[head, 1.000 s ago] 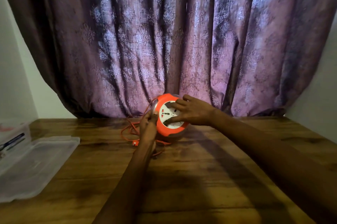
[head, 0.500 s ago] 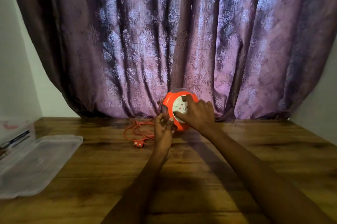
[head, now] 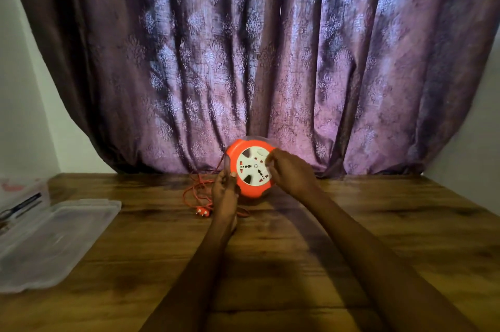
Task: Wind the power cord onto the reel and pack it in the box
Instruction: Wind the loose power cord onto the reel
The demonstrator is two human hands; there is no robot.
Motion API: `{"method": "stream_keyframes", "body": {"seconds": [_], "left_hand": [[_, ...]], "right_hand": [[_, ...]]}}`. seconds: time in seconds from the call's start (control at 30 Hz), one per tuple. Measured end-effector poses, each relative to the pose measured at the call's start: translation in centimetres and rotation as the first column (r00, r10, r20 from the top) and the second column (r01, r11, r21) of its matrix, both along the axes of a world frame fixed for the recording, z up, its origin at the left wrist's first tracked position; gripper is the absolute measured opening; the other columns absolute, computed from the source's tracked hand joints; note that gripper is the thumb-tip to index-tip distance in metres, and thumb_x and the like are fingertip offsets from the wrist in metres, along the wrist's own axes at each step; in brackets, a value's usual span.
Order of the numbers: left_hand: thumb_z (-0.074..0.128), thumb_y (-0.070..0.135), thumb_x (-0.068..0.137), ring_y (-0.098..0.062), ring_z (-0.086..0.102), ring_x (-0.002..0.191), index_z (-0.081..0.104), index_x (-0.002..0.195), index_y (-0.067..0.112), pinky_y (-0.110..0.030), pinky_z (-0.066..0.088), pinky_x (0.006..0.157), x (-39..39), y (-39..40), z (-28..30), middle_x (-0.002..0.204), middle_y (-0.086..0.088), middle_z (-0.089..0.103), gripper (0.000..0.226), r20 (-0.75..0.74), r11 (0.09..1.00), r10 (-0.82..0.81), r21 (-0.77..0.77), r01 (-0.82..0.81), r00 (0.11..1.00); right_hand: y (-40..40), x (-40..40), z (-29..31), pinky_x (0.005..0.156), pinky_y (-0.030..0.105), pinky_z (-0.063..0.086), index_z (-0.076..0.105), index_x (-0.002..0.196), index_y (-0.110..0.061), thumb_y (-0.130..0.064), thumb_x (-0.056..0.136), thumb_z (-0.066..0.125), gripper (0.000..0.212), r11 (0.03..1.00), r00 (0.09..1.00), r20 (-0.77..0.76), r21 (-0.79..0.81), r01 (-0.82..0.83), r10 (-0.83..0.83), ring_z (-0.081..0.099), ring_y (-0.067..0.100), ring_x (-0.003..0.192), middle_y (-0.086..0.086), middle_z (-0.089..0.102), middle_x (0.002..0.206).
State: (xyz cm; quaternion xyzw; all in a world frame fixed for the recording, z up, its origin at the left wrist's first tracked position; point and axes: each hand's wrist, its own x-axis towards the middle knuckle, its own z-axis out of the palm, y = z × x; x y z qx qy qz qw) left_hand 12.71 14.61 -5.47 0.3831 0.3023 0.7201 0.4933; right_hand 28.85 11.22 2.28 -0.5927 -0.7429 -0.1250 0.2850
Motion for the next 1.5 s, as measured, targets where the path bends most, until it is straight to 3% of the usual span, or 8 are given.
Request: {"method": "stream_keyframes", "body": {"seconds": [0.17, 0.33, 0.57, 0.8, 0.97, 1.2, 1.3, 1.5], "left_hand": [[0.057, 0.016, 0.1, -0.017, 0.06, 0.07, 0.061, 0.127, 0.011, -0.04, 0.051, 0.069, -1.2, 0.2, 0.4, 0.089, -0.006, 0.07, 0.028, -0.035, 0.998, -0.06, -0.038, 0.059, 0.998], [0.058, 0.014, 0.098, -0.016, 0.059, 0.069, 0.064, 0.124, 0.008, -0.028, 0.049, 0.063, -1.2, 0.4, 0.3, 0.095, -0.013, 0.069, 0.027, -0.079, 0.99, -0.12, -0.088, 0.113, 0.99], [0.06, 0.011, 0.097, -0.002, 0.058, 0.056, 0.066, 0.118, 0.014, -0.02, 0.047, 0.048, -0.8, 0.1, 0.1, 0.079, 0.003, 0.069, 0.021, -0.121, 0.989, -0.143, -0.056, 0.137, 0.982], [0.058, 0.011, 0.099, -0.006, 0.043, 0.052, 0.059, 0.119, 0.011, -0.02, 0.035, 0.042, 0.4, -0.7, 0.1, 0.07, 0.001, 0.054, 0.02, -0.156, 0.998, -0.067, 0.008, 0.069, 0.985], [0.056, 0.009, 0.1, -0.01, 0.046, 0.061, 0.052, 0.131, 0.004, -0.015, 0.038, 0.043, 0.6, -1.0, 0.1, 0.09, -0.008, 0.057, 0.032, -0.154, 0.998, -0.054, 0.015, 0.057, 0.987], [0.062, 0.008, 0.096, -0.026, 0.055, 0.097, 0.051, 0.132, 0.003, -0.031, 0.047, 0.071, 0.8, -0.9, -0.2, 0.121, -0.025, 0.062, 0.038, -0.165, 0.997, -0.037, 0.057, 0.047, 0.986], [0.063, 0.011, 0.096, -0.024, 0.056, 0.095, 0.055, 0.129, 0.005, -0.037, 0.047, 0.079, 0.1, -0.3, -0.3, 0.113, -0.02, 0.065, 0.035, -0.148, 0.998, 0.007, 0.062, 0.003, 0.989], [0.061, 0.015, 0.098, -0.008, 0.065, 0.091, 0.058, 0.134, 0.005, -0.023, 0.055, 0.078, -1.6, 1.2, 0.1, 0.122, -0.02, 0.069, 0.038, -0.099, 0.998, 0.015, 0.06, -0.009, 0.995]], "right_hand": [[-0.7, 1.1, 1.7, 0.077, 0.039, 0.047, 0.063, 0.129, -0.034, -0.011, 0.083, 0.051, 0.053, 0.943, 0.65, 0.751, 0.122, -0.311, 0.117, 0.061, 0.033, 0.107, 0.011, 0.059, 0.136], [-1.2, 0.9, 2.8, 0.087, 0.042, 0.039, 0.043, 0.142, -0.049, -0.017, 0.088, 0.013, 0.069, 0.968, 0.452, 0.884, -0.001, -0.252, 0.119, 0.052, 0.031, 0.122, 0.01, 0.037, 0.157], [-0.9, 0.6, 2.3, 0.089, 0.043, 0.046, 0.044, 0.138, -0.053, -0.03, 0.097, 0.049, 0.048, 0.966, 0.326, 0.945, 0.09, -0.242, -0.006, 0.062, 0.029, 0.111, 0.013, 0.052, 0.145], [-0.1, 0.0, -0.3, 0.073, 0.038, 0.047, 0.054, 0.136, -0.043, -0.046, 0.074, 0.073, 0.065, 0.968, 0.718, 0.682, 0.248, -0.047, -0.14, 0.066, 0.031, 0.077, 0.01, 0.071, 0.099], [0.0, -2.5, -1.0, 0.078, 0.04, 0.049, 0.049, 0.131, -0.038, -0.069, 0.072, 0.062, 0.068, 0.971, 0.973, 0.051, 0.094, 0.22, -0.225, 0.07, 0.034, 0.094, 0.01, 0.074, 0.105], [1.3, -3.3, -0.9, 0.077, 0.047, 0.061, 0.073, 0.088, -0.004, -0.068, 0.062, 0.074, 0.069, 0.938, 0.416, -0.872, -0.329, -0.108, -0.258, 0.075, 0.025, 0.07, 0.009, 0.074, 0.064], [1.9, -3.0, -1.8, 0.075, 0.05, 0.059, 0.072, 0.078, -0.006, -0.056, 0.077, 0.074, 0.05, 0.952, 0.422, -0.891, -0.257, -0.164, -0.168, 0.074, 0.025, 0.066, 0.011, 0.073, 0.061], [0.4, -0.1, -1.0, 0.07, 0.034, 0.048, 0.065, 0.093, -0.03, -0.049, 0.087, 0.063, 0.02, 1.0, 0.988, -0.155, 0.013, -0.004, 0.006, 0.069, 0.022, 0.091, -0.004, 0.073, 0.096]]}}
